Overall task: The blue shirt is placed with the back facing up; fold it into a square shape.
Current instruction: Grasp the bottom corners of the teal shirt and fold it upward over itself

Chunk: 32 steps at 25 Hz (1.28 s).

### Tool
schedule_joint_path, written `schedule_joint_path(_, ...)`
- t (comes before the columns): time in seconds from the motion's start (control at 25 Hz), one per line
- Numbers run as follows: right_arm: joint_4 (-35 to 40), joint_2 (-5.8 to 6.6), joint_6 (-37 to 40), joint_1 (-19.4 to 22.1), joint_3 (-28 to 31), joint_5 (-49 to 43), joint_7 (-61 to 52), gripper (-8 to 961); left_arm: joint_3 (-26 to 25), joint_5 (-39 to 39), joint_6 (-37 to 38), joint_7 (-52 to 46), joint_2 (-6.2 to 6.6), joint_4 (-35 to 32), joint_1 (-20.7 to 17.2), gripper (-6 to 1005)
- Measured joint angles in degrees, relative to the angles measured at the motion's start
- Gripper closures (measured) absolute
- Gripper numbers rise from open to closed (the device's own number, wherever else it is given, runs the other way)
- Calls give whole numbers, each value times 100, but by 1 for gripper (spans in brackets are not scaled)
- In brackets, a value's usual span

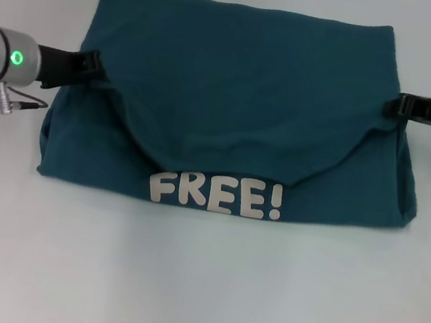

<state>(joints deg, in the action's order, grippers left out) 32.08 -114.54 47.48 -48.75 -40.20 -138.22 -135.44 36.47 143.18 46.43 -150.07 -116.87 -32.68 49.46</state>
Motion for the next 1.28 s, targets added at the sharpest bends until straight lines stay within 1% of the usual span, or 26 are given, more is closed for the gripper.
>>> schedule_joint_path(0.12,-158,-17,-378,-140,-183,-2,0,803,164,11,-397,-2,8,212,140,916)
schedule_joint_path(0.32,-289,-8,-726,-326,-404,-11,0,795,231,16,-649,-5,11,301,240,914)
schedule_joint_path(0.68,-313,40,-985,-441,-427,-12,0,781,269,17,-973,1,33,460,397,912)
schedule_joint_path(1.04,-319,54,-1095,-450,-440,-12,-58,768,413,24,-1194,-3,0,488,466,910)
schedule_joint_path(1.28,-333,55,-1079,-494,-637,-11,-61,759,421,26,-1357,14,-21,624,520,908)
